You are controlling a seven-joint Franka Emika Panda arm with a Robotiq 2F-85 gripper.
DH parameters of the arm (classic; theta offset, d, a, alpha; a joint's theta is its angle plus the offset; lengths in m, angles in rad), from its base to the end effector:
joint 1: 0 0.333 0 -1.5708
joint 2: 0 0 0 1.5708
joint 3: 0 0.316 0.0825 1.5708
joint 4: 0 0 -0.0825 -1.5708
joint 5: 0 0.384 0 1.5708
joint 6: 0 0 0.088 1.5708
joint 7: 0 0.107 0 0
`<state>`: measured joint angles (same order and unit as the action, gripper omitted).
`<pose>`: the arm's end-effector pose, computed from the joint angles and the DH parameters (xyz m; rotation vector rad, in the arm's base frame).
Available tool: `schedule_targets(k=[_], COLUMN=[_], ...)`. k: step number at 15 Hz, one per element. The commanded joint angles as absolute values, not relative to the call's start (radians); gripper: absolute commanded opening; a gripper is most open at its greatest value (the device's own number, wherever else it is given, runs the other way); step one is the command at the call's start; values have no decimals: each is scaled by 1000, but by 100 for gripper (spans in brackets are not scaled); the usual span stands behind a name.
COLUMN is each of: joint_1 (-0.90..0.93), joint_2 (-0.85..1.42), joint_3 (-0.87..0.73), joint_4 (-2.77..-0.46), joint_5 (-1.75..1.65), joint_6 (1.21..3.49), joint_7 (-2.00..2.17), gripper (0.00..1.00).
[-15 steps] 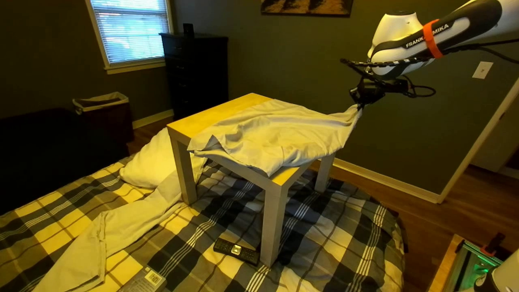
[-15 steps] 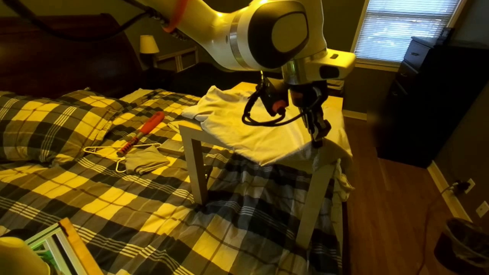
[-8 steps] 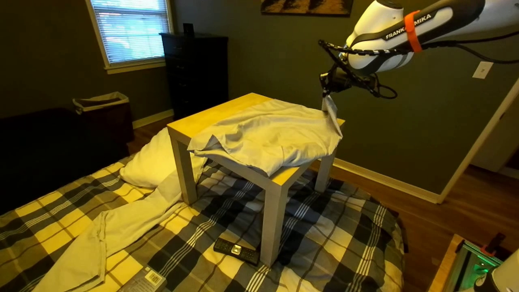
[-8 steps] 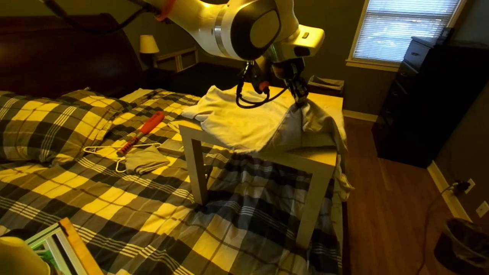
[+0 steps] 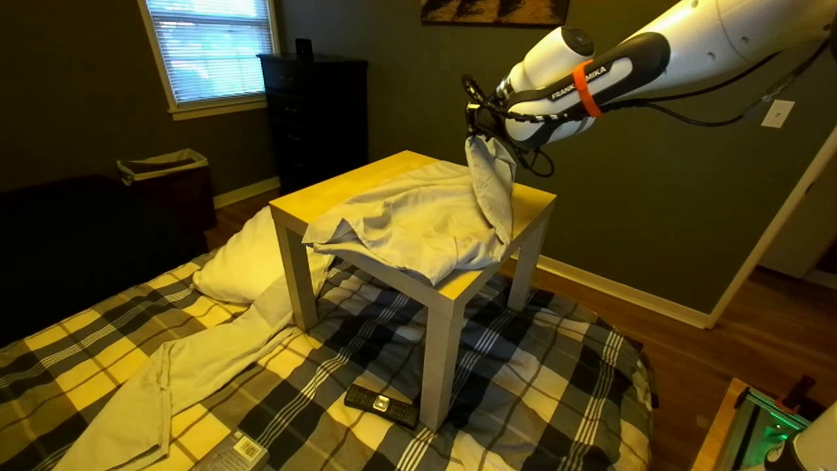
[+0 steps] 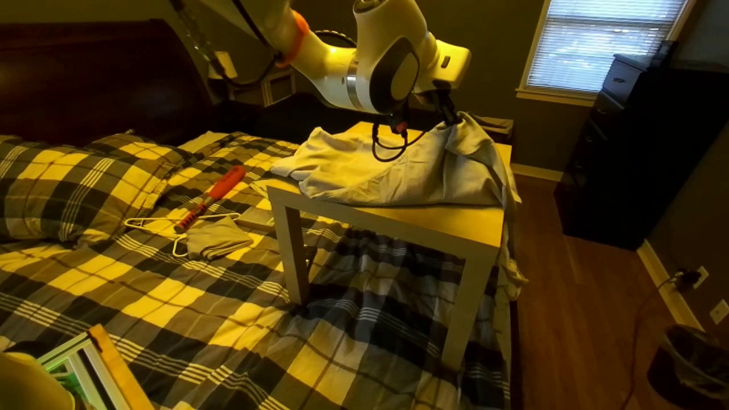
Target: Fold the cloth on the table
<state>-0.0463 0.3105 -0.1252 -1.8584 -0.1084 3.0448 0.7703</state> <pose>0.6698 -0.0985 0.4605 -2.4798 1.0704 -1.2469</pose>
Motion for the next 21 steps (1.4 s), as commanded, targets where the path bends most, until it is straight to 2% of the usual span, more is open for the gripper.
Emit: schedule_targets(k=[1, 7, 14, 21], joint_1=[-40, -34, 220, 302], joint_2=[351, 443, 706, 1017], joint_3=[-125, -125, -527, -749], joint_4=[-1816, -1713, -1425, -1147], joint_5=[-103, -100, -177, -139], joint_6=[3046, 3046, 3080, 2998], joint_7=[790, 819, 1111, 1321], gripper=[2, 2, 0, 0])
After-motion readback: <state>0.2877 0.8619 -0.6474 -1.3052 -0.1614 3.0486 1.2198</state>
